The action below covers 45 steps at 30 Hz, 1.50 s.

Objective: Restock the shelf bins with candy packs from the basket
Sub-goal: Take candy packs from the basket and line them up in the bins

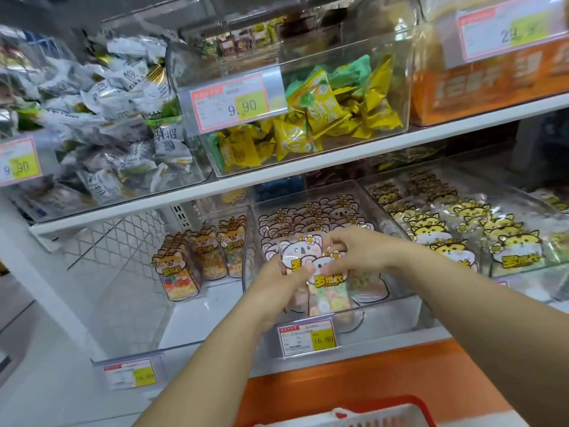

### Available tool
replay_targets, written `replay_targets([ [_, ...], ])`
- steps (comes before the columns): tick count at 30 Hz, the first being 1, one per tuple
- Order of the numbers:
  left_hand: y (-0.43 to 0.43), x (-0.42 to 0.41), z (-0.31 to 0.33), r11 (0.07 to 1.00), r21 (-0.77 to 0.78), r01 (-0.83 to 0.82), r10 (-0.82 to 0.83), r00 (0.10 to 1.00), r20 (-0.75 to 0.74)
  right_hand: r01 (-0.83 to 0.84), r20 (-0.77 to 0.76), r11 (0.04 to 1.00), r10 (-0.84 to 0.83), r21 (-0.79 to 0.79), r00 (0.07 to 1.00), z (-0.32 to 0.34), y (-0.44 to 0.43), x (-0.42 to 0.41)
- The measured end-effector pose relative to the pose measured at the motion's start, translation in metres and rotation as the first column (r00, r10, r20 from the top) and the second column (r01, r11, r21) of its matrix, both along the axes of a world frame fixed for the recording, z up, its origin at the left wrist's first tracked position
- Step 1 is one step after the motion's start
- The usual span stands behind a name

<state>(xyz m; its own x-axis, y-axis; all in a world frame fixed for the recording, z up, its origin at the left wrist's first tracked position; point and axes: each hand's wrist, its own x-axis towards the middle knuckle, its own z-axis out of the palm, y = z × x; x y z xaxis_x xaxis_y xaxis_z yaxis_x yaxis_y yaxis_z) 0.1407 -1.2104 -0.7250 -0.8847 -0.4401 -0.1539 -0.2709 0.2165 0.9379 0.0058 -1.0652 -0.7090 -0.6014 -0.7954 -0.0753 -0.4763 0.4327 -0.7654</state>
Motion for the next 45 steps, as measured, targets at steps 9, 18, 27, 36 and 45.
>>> replay_targets([
  [9, -0.032, 0.017, 0.066, 0.878, -0.409, -0.248, 0.173, 0.962, -0.211, 0.017, -0.317, 0.924, 0.114, 0.383, 0.942, 0.026, 0.019, 0.005],
  [18, -0.020, 0.012, 0.048, 0.680, -0.733, 0.030, 0.054, 0.994, 0.090, 0.027, -0.163, 0.948, 0.026, 0.316, 0.986, -0.023, -0.005, 0.004],
  [27, -0.016, 0.006, 0.051, 0.331, -0.874, 0.355, 0.100, 0.908, 0.407, 0.072, -0.110, 0.963, -0.044, 0.261, 0.993, -0.035, -0.018, 0.001],
  [36, -0.013, -0.016, 0.043, 0.144, -0.863, 0.485, 0.042, 0.868, 0.495, 0.267, -0.028, 0.963, -0.266, 0.038, 0.964, -0.027, 0.000, -0.013],
  [45, -0.026, -0.044, 0.026, -0.001, -0.877, 0.481, 0.017, 0.877, 0.480, 0.249, -0.052, 0.969, -0.249, -0.007, 0.967, -0.042, -0.003, -0.014],
])
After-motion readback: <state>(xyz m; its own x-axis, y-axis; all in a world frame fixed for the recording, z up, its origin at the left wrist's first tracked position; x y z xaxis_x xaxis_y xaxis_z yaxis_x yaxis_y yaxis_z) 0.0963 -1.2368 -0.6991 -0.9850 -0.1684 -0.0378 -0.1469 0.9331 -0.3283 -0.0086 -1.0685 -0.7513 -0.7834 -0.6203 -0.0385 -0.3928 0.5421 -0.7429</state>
